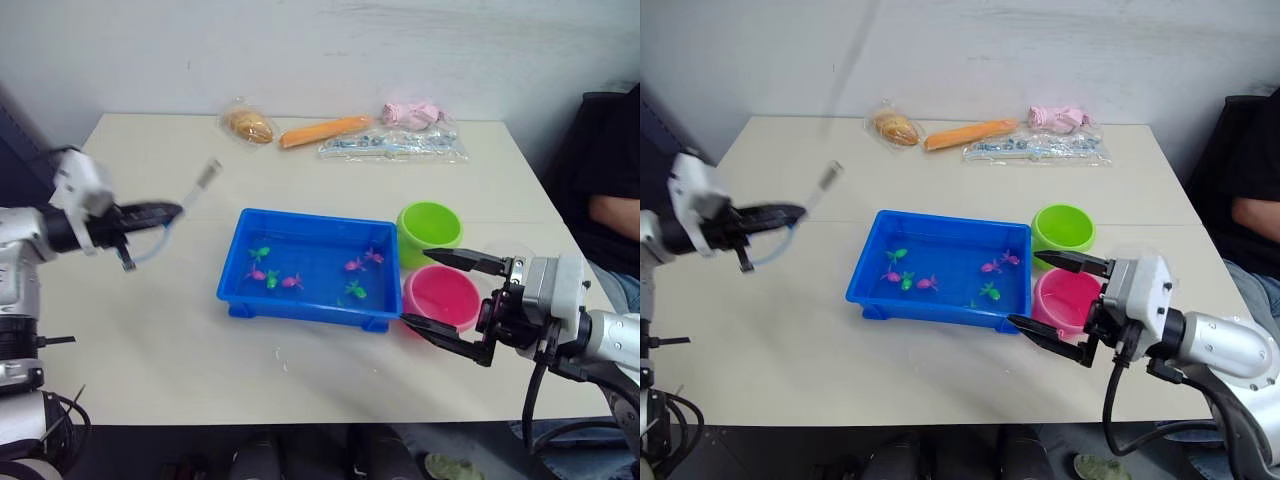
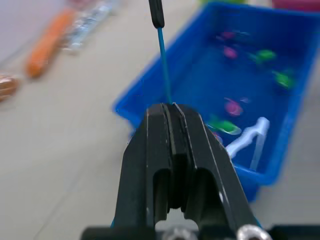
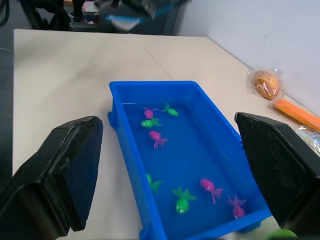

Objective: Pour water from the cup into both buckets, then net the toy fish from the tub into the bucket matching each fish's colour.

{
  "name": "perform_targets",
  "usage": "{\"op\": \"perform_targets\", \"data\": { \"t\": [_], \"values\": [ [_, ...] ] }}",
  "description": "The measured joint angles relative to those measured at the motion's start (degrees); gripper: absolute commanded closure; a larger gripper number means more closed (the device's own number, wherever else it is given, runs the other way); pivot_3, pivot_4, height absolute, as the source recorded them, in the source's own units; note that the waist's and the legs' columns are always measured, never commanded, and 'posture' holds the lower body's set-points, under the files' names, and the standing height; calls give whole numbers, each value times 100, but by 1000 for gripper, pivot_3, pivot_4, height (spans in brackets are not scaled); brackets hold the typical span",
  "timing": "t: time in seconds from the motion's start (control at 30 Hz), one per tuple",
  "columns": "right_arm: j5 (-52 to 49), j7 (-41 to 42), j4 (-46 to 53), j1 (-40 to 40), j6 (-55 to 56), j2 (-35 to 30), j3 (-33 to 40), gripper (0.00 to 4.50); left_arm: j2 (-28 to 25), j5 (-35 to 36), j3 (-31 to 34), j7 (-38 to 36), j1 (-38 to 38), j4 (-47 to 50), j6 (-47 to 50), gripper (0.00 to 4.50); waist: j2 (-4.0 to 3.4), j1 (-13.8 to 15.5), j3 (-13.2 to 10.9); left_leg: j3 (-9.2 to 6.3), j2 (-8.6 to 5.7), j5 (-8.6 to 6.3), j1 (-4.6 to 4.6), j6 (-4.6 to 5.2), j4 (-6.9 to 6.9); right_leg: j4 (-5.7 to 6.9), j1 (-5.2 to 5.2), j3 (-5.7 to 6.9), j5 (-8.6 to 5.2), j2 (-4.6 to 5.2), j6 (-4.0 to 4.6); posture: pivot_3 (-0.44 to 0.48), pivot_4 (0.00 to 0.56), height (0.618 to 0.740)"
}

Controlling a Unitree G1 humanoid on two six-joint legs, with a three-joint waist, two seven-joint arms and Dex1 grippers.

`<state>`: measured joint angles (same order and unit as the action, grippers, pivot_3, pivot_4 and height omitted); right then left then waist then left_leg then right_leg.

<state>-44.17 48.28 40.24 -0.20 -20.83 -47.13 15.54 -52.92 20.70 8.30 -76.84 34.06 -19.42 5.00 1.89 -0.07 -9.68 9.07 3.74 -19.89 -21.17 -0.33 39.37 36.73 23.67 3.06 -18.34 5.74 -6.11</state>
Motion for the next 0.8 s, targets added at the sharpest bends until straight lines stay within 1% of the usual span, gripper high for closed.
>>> {"op": "perform_targets", "data": {
  "t": [0.07, 0.17, 0.23, 0.3, 0.37, 0.53, 0.67, 0.8],
  "values": [
    [-160, -79, 1, -158, -248, -40, -60, 0, 36, -34, -304, -330, 22, 332, -124, 4489, 0, 0, 0, -1, 0, 0, -1, 0, 0, -2, 0, -3, 0, 0, 0, 0, 150, 740],
    [-468, -211, 8, -362, -731, -187, -188, 0, 276, -155, -862, -597, 265, 872, -263, 4489, 0, 37, 0, -8, -4, -1, -7, 4, 5, -6, -2, -6, 0, 0, 1, 0, 150, 740],
    [-767, -421, 24, -556, -1279, -395, -306, 0, 495, -566, -1447, -732, 527, 1098, -585, 4489, 0, 44, 0, -8, -4, -6, -11, 12, 18, -5, -2, -7, 0, 0, 1, 0, 150, 740],
    [-922, -566, 40, -717, -1673, -536, -479, 0, 664, -893, -1777, -692, 689, 1116, -801, 4489, 0, 41, 0, -9, -3, -7, -12, 14, 21, -6, -2, -6, 0, 0, 1, 0, 150, 740],
    [-1053, -751, 45, -972, -1961, -537, -668, 0, 806, -1089, -2026, -682, 837, 1131, -934, 4489, 0, 1, 0, -22, -1, -7, -12, 14, 21, -4, 0, -8, 0, 0, 0, 0, 150, 740],
    [-1123, -1067, 25, -1350, -2268, -401, -931, 0, 1166, -1220, -2271, -599, 999, 1235, -888, 4489, -4, 7, -2, -55, 0, -7, -14, 14, 22, -3, 1, -8, 0, -3, 0, 0, 150, 740],
    [-913, -1192, -18, -1493, -2366, -193, -1341, 0, 1398, -1244, -2355, -503, 1093, 1361, -717, 4489, -5, 8, -3, -60, -1, -12, -22, 23, 37, -2, 0, -8, 2, -3, -2, 0, 150, 740],
    [-708, -1472, -38, -1610, -2568, -17, -1560, 0, 1580, -1264, -2410, -374, 1186, 1458, -529, 4489, -5, 10, -3, -64, 0, -14, -28, 26, 45, -1, 1, -7, 2, -3, -3, 0, 150, 740]
  ]
}}
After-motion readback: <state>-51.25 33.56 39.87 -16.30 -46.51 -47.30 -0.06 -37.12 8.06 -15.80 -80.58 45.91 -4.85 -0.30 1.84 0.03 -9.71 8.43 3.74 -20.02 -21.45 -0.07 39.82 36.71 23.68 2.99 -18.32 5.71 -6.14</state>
